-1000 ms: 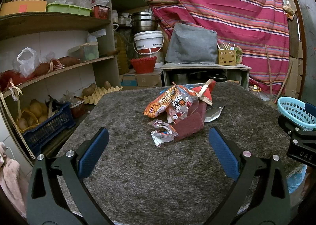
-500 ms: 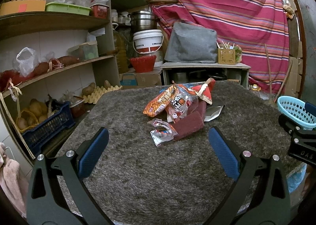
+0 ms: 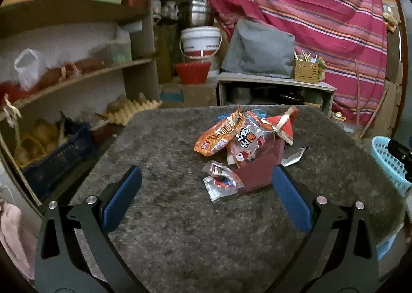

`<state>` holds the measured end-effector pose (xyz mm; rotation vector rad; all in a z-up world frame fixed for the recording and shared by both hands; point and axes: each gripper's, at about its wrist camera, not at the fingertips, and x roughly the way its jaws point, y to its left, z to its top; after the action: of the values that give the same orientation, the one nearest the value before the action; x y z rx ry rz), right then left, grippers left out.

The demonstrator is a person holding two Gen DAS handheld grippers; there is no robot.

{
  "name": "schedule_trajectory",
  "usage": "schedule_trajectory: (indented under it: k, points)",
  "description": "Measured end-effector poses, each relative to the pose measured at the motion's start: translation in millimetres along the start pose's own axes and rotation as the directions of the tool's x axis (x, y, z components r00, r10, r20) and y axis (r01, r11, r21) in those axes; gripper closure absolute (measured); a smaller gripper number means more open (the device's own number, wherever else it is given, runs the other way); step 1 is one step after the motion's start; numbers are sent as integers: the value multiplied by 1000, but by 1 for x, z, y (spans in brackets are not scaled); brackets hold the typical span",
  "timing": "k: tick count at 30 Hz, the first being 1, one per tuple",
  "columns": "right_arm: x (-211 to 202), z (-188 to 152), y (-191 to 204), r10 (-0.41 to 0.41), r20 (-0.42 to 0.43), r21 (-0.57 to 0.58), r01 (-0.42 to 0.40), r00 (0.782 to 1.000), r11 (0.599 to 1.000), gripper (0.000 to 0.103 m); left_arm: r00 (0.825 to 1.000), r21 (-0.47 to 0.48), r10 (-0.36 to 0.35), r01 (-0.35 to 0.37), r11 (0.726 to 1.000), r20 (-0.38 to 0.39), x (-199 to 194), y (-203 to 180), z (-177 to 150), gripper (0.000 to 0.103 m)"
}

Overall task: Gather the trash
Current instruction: 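Grasp the clear wrapper with the left tool while the right tool grasps the maroon pad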

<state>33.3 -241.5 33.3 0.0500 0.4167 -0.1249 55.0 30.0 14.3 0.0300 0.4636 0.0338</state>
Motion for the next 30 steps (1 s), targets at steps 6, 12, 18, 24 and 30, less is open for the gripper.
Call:
schedule_trajectory:
  k: [6, 12, 18, 24, 30]
  points:
    - [25, 40, 13, -4, -7, -93, 4, 1000, 996, 4, 1000, 35, 12, -13, 999, 17, 20, 1, 31, 5]
    - [62, 53, 16, -26, -38, -112, 21, 999, 993, 4, 1000, 74, 17, -18, 997, 25, 50, -4, 48, 5]
    - [90, 29, 1, -27, -33, -66, 25, 999, 998, 4, 992, 54, 2, 5, 999, -125, 102, -1, 25, 5]
    - [112, 22, -5, -47, -112, -62, 40, 993, 997, 4, 987, 66, -7, 18, 998, -162, 125, -7, 10, 5]
    - [119, 15, -3, -60, -156, -83, 48, 986, 995, 4, 974, 104, -15, 39, 994, -226, 147, -18, -7, 5]
